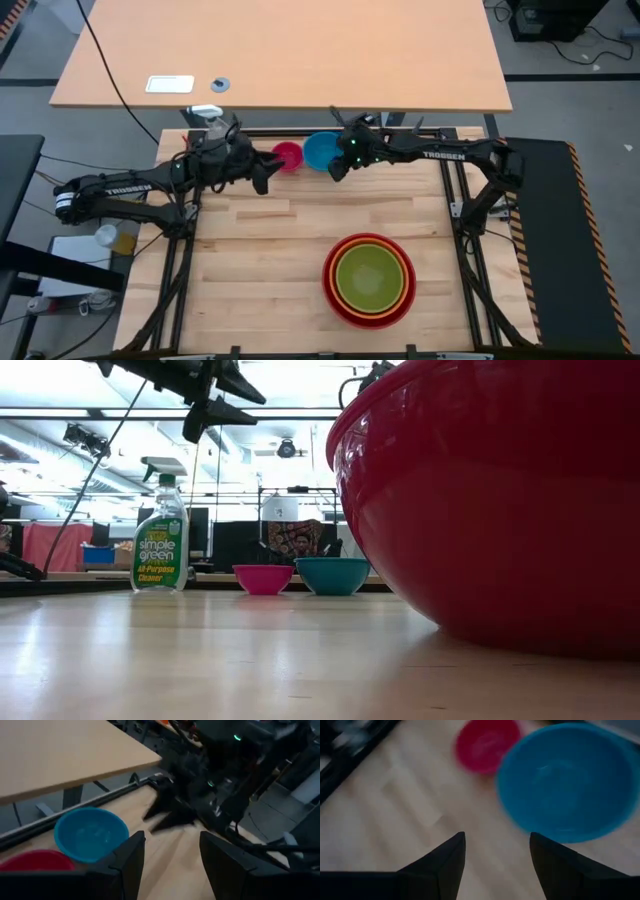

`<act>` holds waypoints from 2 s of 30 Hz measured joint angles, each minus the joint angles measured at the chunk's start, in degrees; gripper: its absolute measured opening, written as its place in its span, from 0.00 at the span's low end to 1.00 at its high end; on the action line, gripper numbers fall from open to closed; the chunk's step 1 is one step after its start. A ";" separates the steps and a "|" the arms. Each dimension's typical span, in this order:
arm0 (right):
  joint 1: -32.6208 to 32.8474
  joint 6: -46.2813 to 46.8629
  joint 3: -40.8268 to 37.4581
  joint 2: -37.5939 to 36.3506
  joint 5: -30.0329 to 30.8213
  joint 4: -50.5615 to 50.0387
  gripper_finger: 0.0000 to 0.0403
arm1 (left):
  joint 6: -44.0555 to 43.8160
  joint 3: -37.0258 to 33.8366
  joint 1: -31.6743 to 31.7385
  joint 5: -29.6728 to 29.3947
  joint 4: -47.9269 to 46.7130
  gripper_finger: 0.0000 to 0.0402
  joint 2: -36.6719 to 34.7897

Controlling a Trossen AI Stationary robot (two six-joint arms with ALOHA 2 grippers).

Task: Nest bowls inside each other by size order
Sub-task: Stack the blue bowl into the green bowl

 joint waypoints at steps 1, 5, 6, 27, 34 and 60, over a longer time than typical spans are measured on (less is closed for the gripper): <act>-0.87 1.05 -0.01 0.31 1.61 -0.64 0.56 | -0.26 -1.15 -0.46 -0.01 0.44 0.48 -0.08; -5.09 7.87 -0.28 1.51 3.91 -1.97 0.57 | -4.75 -6.50 -1.88 0.11 0.26 0.48 -0.04; -6.29 8.83 -0.36 1.78 3.30 -1.78 0.58 | -6.57 -7.59 -2.24 0.10 0.44 0.48 -0.04; -11.22 19.55 -8.98 11.62 -5.06 18.41 0.69 | -17.73 -9.41 -2.28 -0.55 6.32 0.48 -0.04; -10.05 20.85 -8.96 12.14 -1.53 18.84 0.49 | -18.91 -9.41 -2.54 -0.56 6.34 0.48 -0.04; -6.57 13.94 -8.96 8.18 -4.75 8.77 0.05 | -17.31 -9.39 -1.38 1.60 9.71 0.48 -0.09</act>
